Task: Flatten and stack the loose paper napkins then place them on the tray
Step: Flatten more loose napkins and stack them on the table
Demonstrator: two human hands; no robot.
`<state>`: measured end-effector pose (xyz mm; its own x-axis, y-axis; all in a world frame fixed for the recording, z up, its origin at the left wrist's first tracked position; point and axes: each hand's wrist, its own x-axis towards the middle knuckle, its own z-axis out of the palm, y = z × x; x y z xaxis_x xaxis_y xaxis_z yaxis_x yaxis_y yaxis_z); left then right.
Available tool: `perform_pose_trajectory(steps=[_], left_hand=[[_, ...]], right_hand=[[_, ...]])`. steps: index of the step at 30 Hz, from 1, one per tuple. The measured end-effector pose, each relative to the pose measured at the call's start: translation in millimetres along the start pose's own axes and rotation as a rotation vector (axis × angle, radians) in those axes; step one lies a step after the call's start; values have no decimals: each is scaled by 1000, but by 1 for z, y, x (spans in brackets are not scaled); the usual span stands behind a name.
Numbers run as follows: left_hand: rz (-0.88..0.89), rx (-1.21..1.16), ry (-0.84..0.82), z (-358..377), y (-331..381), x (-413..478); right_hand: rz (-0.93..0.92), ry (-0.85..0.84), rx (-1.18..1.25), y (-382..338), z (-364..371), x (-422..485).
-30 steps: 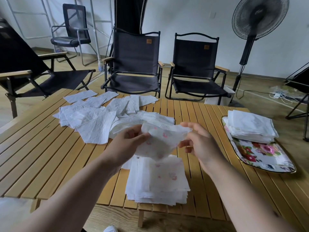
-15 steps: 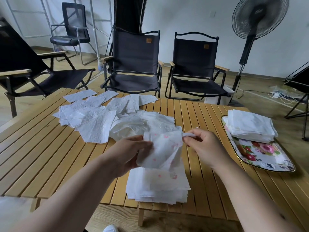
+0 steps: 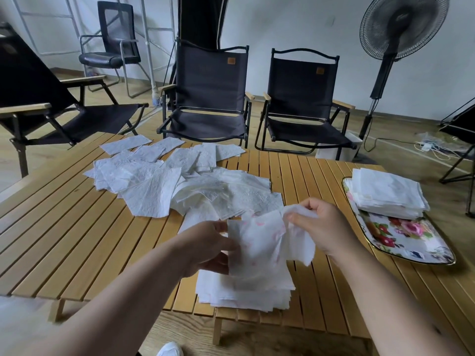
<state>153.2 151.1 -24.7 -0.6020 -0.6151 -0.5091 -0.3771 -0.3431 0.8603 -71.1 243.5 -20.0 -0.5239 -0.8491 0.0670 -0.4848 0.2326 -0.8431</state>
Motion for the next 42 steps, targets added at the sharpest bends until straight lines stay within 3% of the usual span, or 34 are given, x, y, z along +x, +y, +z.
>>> perform_pose_trajectory(steps=[11, 19, 21, 24, 26, 28, 31, 38, 42], left_hand=[[-45, 175, -35, -8, 9, -11], [-91, 352, -5, -10, 3, -6], [-2, 508, 125, -9, 0, -3], [321, 733, 368, -7, -2, -1], [541, 602, 349, -5, 2, -5], [635, 368, 195, 0, 6, -11], [636, 267, 2, 9, 8, -15], [578, -12, -28, 18, 12, -16], [474, -231, 48, 10, 13, -14]], right_hand=[[49, 199, 54, 2, -13, 5], [-11, 187, 172, -6, -10, 1], [-43, 129, 238, -12, -9, -2], [-75, -34, 381, -20, -10, -7], [-105, -149, 458, -25, -10, -11], [-135, -249, 528, -30, -9, -14], [-131, -317, 621, -41, -7, -21], [40, -160, 555, -41, -3, -22], [330, -386, 639, -38, -6, -17]])
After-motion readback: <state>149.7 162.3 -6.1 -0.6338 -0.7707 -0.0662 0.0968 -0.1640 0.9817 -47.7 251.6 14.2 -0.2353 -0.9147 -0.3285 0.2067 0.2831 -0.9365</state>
